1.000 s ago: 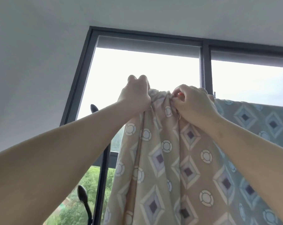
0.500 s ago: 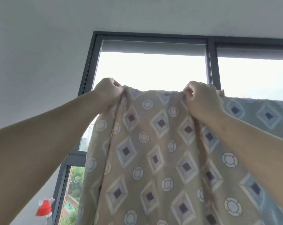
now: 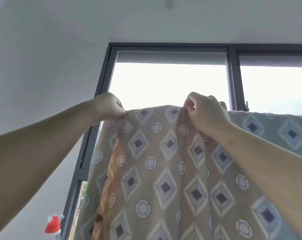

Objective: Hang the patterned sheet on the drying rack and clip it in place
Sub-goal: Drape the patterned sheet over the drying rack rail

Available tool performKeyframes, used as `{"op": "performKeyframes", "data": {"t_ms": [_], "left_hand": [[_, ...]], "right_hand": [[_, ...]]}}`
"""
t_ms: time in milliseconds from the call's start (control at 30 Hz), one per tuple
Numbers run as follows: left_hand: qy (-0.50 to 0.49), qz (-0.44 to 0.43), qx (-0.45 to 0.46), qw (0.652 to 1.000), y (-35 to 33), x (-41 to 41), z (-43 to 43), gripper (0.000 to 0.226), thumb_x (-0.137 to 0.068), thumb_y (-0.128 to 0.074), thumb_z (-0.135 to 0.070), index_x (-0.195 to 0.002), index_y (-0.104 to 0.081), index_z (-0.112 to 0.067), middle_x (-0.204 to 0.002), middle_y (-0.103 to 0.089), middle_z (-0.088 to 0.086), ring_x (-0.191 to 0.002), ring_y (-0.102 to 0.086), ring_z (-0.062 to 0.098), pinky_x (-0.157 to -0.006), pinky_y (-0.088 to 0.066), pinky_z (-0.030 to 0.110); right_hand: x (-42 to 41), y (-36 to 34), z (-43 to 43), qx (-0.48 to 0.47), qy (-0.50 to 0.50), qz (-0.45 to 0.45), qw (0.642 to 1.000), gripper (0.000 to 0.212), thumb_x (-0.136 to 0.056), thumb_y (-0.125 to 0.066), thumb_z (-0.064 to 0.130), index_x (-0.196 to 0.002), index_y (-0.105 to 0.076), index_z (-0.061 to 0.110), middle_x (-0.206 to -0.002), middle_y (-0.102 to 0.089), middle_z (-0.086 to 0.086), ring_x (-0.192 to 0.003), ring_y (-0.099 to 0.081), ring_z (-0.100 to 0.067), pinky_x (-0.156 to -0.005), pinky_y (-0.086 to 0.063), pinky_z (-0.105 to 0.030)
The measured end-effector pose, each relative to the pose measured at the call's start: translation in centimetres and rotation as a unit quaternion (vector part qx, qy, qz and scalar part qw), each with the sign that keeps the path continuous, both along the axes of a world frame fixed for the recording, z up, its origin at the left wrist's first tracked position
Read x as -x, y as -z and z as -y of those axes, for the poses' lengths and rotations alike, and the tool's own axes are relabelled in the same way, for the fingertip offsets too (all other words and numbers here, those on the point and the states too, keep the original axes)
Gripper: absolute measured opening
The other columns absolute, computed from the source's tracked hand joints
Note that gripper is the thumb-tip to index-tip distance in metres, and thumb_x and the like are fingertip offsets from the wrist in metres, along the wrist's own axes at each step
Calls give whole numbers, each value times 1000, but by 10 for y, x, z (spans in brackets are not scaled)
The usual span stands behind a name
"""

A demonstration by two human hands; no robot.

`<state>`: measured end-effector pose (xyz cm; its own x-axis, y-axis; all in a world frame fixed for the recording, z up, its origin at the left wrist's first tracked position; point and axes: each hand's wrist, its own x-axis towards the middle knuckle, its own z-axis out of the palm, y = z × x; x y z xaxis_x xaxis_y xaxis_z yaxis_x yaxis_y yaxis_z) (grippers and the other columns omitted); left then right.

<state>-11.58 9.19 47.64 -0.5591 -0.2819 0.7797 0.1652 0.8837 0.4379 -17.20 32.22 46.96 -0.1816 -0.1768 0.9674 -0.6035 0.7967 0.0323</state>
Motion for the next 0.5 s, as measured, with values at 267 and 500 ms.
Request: {"op": "performKeyframes", "data": {"t_ms": [267,500], "left_hand": [[-183,38,33,982,-4,-9,-4,9,-83,-52,-4,-84,-61,-1,-69,-53,10,-59,-49,22,-48,-37,23],[220,61,-412,882,18,-21,22,14,-89,-49,-13,-76,-50,-7,-70,-54,8,-56,-51,17,-54,-46,26]], "right_hand": [[-8,-2,-1,-20,-3,25,999,16,-95,-41,24,-99,-56,21,-96,-65,3,-105,-48,-21,-89,-26,-37],[-10,3,7,-44,9,23,999,31,-98,-36,33,-116,-59,22,-110,-66,-1,-118,-44,-26,-101,-30,-45]]}}
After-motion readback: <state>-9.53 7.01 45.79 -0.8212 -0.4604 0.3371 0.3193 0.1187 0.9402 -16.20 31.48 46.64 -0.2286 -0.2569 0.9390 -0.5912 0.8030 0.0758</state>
